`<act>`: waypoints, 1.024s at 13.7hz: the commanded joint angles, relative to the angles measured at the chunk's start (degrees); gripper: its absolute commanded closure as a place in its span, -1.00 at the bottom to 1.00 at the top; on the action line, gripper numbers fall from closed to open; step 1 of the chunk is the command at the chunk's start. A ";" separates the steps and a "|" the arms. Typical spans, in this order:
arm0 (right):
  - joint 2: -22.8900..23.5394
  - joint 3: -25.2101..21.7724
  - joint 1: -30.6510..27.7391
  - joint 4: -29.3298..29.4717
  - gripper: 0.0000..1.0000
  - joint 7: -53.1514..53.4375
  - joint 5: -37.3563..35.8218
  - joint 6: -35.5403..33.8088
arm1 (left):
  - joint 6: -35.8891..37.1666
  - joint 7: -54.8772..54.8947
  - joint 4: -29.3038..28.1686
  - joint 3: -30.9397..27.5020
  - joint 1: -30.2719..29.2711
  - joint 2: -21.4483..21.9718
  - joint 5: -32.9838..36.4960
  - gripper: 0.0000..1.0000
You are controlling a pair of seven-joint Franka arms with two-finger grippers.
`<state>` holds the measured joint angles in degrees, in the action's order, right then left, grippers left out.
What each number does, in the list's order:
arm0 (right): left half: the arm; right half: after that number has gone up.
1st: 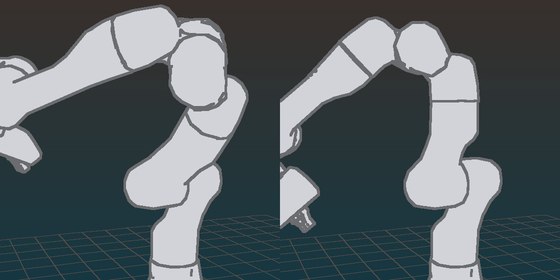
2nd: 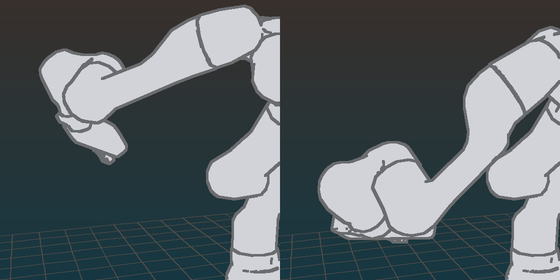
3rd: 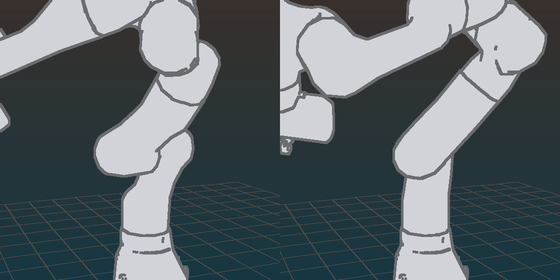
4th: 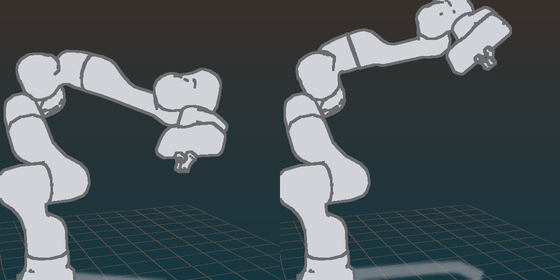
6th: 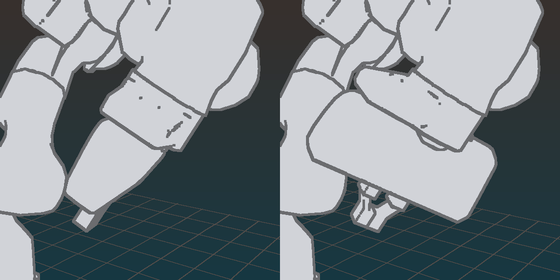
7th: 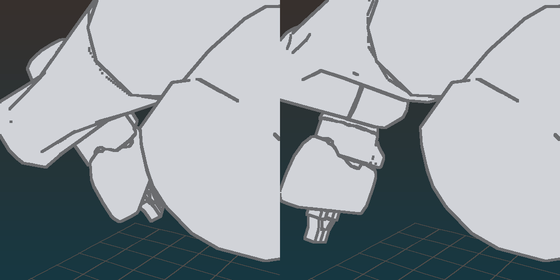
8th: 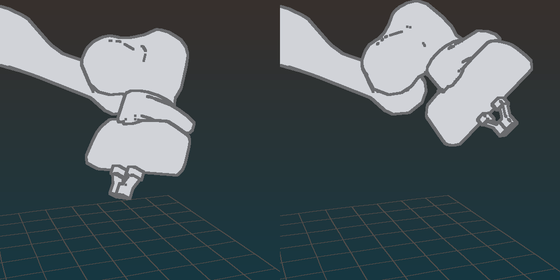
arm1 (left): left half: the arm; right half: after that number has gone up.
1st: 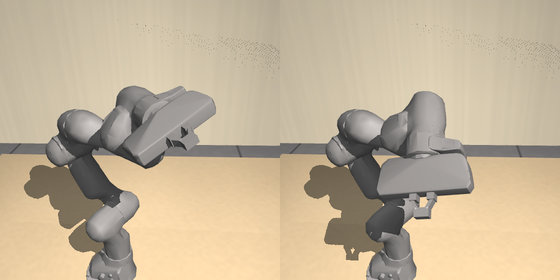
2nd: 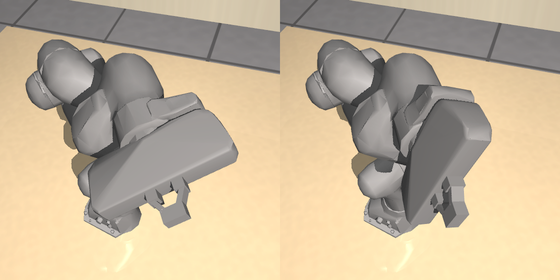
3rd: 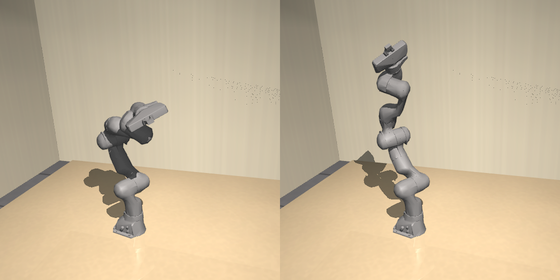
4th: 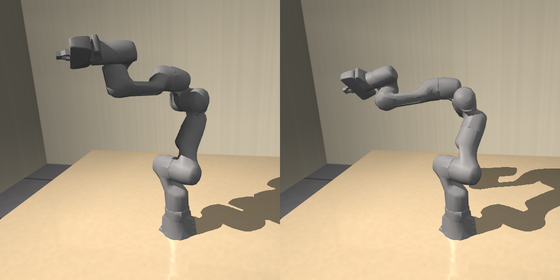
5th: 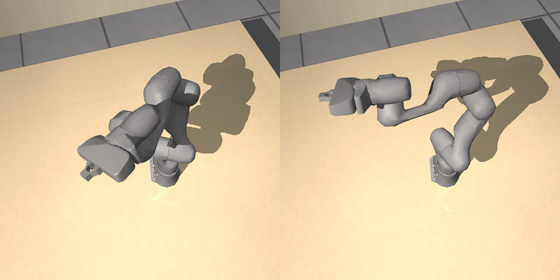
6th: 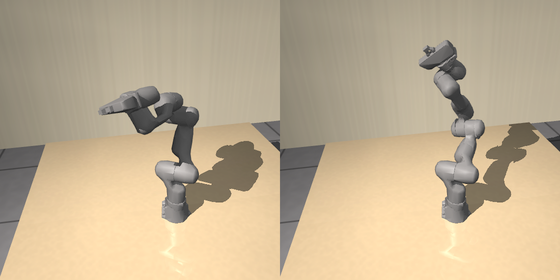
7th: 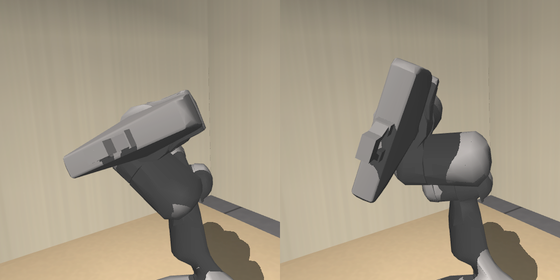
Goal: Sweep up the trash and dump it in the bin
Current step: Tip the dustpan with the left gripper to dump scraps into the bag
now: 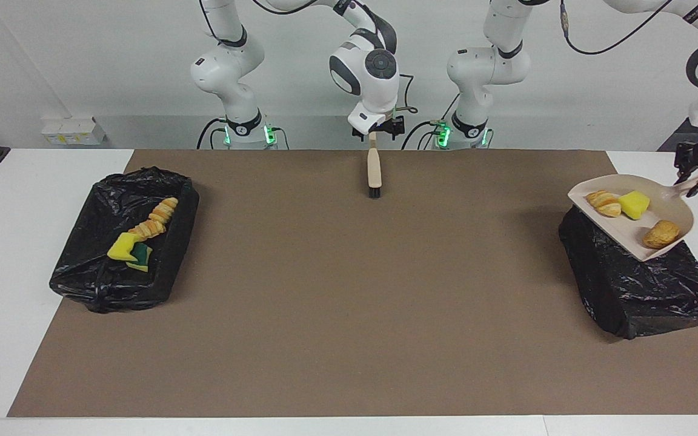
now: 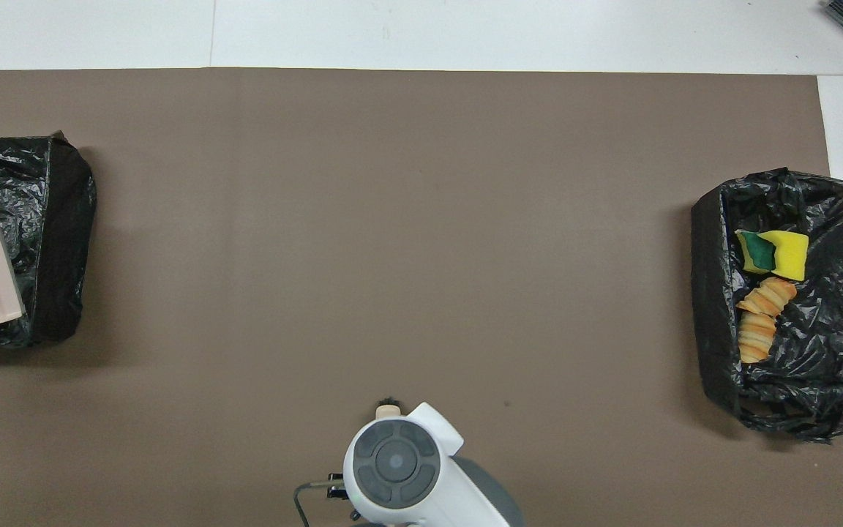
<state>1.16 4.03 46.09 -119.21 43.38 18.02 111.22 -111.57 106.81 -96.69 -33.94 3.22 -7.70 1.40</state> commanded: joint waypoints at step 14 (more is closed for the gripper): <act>0.42 0.02 -39.04 16.29 -1.00 -47.03 -15.73 -10.50 | -6.65 -14.44 3.35 4.40 2.93 -8.12 37.70 1.00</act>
<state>1.02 3.27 10.89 -104.90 3.03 3.73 102.41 -120.08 93.39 -94.06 -30.37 5.32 -16.00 34.91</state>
